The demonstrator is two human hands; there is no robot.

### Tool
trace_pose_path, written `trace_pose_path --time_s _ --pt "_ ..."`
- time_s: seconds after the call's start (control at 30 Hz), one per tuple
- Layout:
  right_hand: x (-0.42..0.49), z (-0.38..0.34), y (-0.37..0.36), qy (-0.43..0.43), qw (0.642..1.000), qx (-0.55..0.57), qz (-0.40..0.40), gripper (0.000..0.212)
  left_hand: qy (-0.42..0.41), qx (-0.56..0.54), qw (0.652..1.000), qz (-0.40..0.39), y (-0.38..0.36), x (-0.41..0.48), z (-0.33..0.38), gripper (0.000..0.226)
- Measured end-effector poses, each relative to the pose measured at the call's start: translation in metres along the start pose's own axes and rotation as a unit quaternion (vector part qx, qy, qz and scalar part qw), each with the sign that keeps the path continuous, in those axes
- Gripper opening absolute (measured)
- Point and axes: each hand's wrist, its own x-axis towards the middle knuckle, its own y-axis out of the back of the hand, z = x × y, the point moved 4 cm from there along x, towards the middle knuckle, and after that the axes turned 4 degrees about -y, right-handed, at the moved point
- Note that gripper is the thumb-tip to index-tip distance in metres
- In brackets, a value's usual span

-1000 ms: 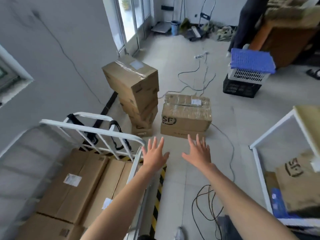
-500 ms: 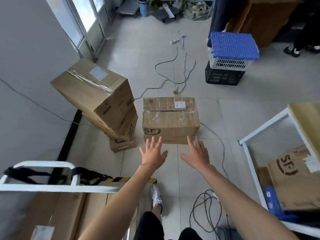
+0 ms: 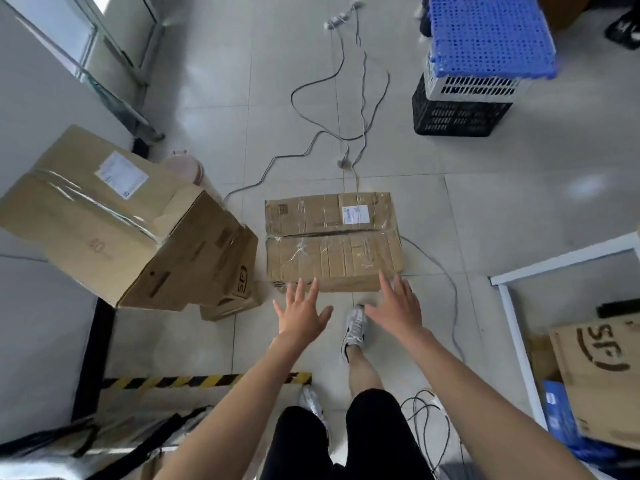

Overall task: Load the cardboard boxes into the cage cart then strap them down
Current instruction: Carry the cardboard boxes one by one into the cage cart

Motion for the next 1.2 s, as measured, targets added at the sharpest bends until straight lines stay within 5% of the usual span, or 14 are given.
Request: trace_pose_path --time_s 0.63,0.77,1.03,1.2 --pt "0.360 0.052 -0.097 -0.052 0.993 -0.025 -0.102 0.100 0.186 -0.029 0.980 -0.063 -0.081 0.316 -0.138 0.098" --pt "0.400 0.076 -0.112 -0.080 0.994 -0.026 -0.073 0.103 0.223 -0.126 0.967 -0.005 -0.088 0.355 -0.178 0.115" --pt "0.440 0.108 -0.120 -0.160 0.971 0.168 -0.057 0.115 0.192 -0.327 0.924 0.036 -0.091 0.389 -0.221 0.156" --pt "0.430 0.109 -0.118 -0.179 0.959 0.213 -0.042 0.113 0.192 -0.342 0.919 0.037 -0.087 0.382 -0.217 0.156"
